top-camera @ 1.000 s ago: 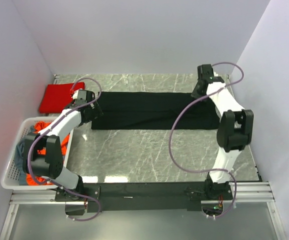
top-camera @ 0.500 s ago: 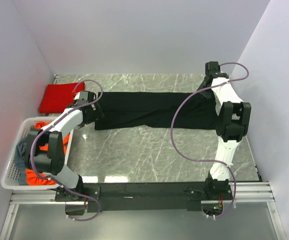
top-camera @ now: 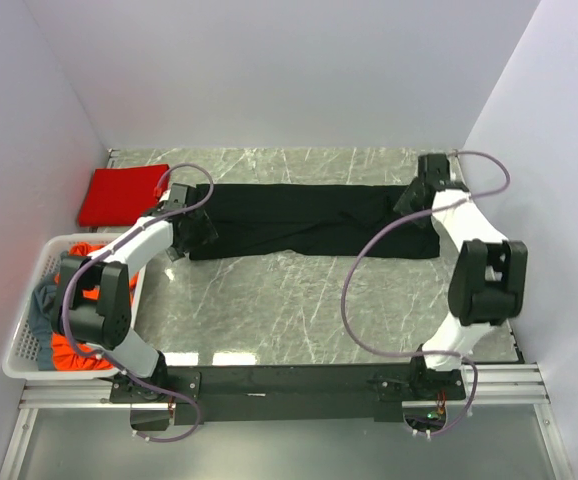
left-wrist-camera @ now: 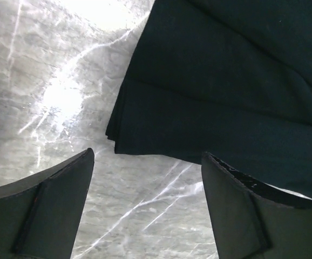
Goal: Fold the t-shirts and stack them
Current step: Fold the tshirt
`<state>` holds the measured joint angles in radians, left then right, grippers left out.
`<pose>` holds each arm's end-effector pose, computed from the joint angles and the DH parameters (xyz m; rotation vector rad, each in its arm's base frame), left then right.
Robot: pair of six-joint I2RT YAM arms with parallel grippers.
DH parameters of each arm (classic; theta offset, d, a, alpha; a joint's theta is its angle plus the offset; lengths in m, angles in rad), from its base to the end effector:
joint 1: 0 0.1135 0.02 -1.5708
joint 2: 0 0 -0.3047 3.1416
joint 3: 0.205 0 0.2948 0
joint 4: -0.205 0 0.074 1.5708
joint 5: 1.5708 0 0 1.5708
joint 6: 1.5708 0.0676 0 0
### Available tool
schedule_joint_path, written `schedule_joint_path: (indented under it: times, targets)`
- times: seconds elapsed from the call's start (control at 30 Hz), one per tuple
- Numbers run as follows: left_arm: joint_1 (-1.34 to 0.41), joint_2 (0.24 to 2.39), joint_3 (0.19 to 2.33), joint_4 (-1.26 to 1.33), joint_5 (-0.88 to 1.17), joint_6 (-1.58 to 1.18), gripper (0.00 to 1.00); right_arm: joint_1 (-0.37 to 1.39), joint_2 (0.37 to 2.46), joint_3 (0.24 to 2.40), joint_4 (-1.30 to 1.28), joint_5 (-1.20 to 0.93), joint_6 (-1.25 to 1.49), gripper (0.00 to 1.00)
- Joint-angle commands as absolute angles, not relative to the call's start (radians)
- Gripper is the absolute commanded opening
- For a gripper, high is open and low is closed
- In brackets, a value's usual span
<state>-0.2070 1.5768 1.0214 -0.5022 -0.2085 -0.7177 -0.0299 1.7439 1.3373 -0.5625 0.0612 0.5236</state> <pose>0.3625 -0.0618 0.1949 -0.7234 2.4894 -0.0606 0.4411 -0.0173 0.2380 0.7176 2.4379 0.1172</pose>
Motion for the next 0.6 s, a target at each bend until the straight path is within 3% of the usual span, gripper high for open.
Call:
schedule_joint_path:
  times: [0.0, 0.3, 0.57]
  targets:
    - [-0.210, 1.589, 1.061, -0.503, -0.193, -0.770, 0.85, -0.081, 1.657, 1.188, -0.445, 0.040, 0.517, 0.47]
    - [-0.173, 1.718, 1.134, -0.548, -0.221, -0.776, 0.77, -0.235, 1.707, 1.034, -0.318, -0.058, 0.528, 0.42]
    - [-0.132, 1.704, 1.117, -0.571, -0.230, -0.762, 0.75, -0.370, 1.723, 0.985, -0.336, -0.008, 0.552, 0.42]
